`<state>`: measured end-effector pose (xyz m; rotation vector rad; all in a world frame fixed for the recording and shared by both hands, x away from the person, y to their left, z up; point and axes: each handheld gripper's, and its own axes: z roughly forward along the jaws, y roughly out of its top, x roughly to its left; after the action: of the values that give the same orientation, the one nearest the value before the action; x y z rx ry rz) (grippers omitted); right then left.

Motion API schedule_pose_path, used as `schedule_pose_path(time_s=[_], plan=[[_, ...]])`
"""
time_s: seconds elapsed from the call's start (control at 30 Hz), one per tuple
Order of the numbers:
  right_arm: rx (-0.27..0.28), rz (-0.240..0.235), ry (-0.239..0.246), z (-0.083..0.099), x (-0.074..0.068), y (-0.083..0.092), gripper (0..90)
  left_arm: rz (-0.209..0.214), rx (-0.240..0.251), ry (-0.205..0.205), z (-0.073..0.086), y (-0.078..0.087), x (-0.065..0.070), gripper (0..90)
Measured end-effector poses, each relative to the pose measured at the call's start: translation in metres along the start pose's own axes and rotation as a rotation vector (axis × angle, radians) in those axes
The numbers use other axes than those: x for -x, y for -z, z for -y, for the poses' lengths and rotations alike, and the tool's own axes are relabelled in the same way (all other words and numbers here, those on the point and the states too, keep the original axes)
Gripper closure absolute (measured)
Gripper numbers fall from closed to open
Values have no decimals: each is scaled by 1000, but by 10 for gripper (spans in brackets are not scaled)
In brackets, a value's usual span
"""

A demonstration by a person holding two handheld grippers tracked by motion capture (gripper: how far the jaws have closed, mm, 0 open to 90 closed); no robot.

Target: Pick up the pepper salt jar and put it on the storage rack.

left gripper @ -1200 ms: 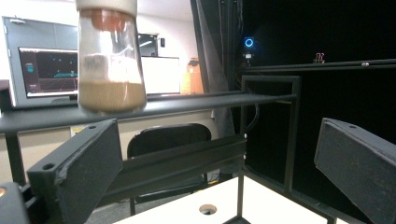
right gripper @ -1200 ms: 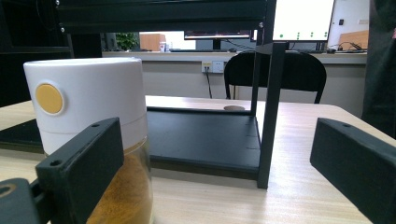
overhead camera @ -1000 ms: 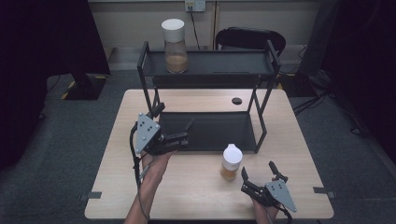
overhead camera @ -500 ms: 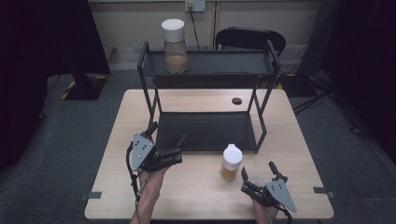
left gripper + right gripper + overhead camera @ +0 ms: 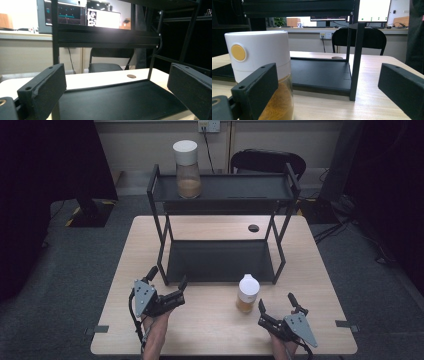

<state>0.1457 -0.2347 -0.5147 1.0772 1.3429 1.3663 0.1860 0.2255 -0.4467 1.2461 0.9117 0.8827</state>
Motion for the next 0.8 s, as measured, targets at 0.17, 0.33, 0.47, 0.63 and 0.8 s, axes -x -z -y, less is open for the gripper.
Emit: schedule_pose_path(time_s=[0.17, 0.33, 0.47, 0.63, 0.8], plan=[[0, 2, 0, 0, 0, 0, 15, -12, -25, 30, 17, 6, -5, 8], [0, 2, 0, 0, 0, 0, 15, -25, -55, 5, 35, 13, -3, 0], [0, 4, 0, 0, -1, 0, 15, -45, -26, -30, 55, 18, 4, 7], [0, 4, 0, 0, -1, 0, 15, -39, -55, -47, 63, 18, 7, 1], [0, 4, 0, 0, -1, 0, 15, -33, -60, -70, 70, 18, 9, 0]])
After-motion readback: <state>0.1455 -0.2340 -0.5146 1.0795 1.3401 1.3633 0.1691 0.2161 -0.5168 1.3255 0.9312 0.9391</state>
